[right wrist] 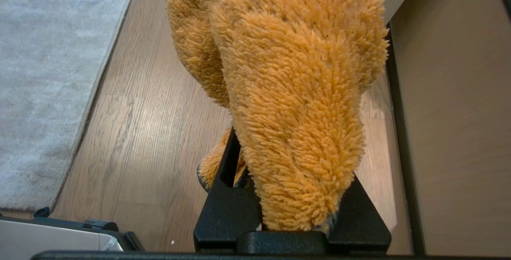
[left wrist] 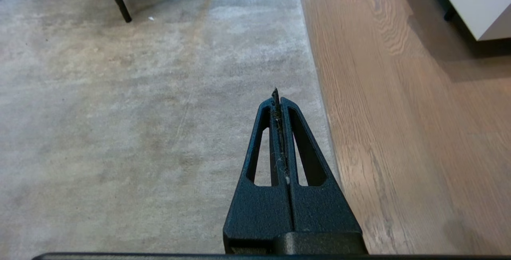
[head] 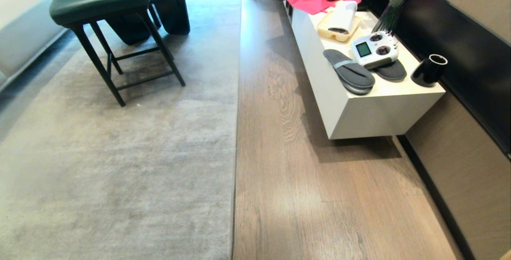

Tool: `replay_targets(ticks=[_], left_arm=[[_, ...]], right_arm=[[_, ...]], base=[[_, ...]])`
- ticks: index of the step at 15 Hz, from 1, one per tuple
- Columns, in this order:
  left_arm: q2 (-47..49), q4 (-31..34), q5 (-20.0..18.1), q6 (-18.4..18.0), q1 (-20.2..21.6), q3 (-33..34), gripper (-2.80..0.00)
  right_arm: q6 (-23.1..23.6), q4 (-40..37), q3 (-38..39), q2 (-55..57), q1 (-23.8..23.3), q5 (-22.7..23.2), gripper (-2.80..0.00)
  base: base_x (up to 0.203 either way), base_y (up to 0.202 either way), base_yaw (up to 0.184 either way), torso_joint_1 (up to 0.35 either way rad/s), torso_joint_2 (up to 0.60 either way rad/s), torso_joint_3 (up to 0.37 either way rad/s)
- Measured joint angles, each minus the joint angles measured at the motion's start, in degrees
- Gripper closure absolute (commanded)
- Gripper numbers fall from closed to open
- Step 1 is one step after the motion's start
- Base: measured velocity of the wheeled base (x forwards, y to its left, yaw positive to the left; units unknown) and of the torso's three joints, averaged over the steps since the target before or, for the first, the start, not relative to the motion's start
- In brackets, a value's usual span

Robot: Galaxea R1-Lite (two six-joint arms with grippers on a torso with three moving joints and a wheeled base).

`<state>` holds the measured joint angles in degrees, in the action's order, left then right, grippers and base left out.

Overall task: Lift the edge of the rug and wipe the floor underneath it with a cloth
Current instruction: Put down the rag

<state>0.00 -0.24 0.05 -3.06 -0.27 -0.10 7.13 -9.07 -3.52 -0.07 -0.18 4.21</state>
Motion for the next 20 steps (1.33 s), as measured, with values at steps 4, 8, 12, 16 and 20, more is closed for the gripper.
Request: replay_targets(ticks=[4, 8, 12, 16, 20], left_arm=[[0.0, 0.0, 0.0, 0.0, 0.0, 0.0, 0.0], [0.0, 0.0, 0.1, -0.1, 0.0, 0.0, 0.0], [0.0, 0.0, 0.0, 0.0, 0.0, 0.0, 0.0], [0.0, 0.0, 0.0, 0.0, 0.0, 0.0, 0.0], [0.0, 0.0, 0.0, -0.1, 0.0, 0.0, 0.0]], right_arm=[[0.0, 0.0, 0.0, 0.0, 0.0, 0.0, 0.0], [0.0, 0.0, 0.0, 0.0, 0.0, 0.0, 0.0], [0.0, 0.0, 0.0, 0.0, 0.0, 0.0, 0.0], [0.0, 0.0, 0.0, 0.0, 0.0, 0.0, 0.0], [0.0, 0.0, 0.0, 0.0, 0.0, 0.1, 0.0]], base=[[0.0, 0.0, 0.0, 0.004, 0.0, -0.2], [0.0, 0.0, 0.0, 0.002, 0.0, -0.199], [0.0, 0.0, 0.0, 0.003, 0.0, -0.197], [0.0, 0.0, 0.0, 0.007, 0.0, -0.191], [0.0, 0.0, 0.0, 0.003, 0.0, -0.11]])
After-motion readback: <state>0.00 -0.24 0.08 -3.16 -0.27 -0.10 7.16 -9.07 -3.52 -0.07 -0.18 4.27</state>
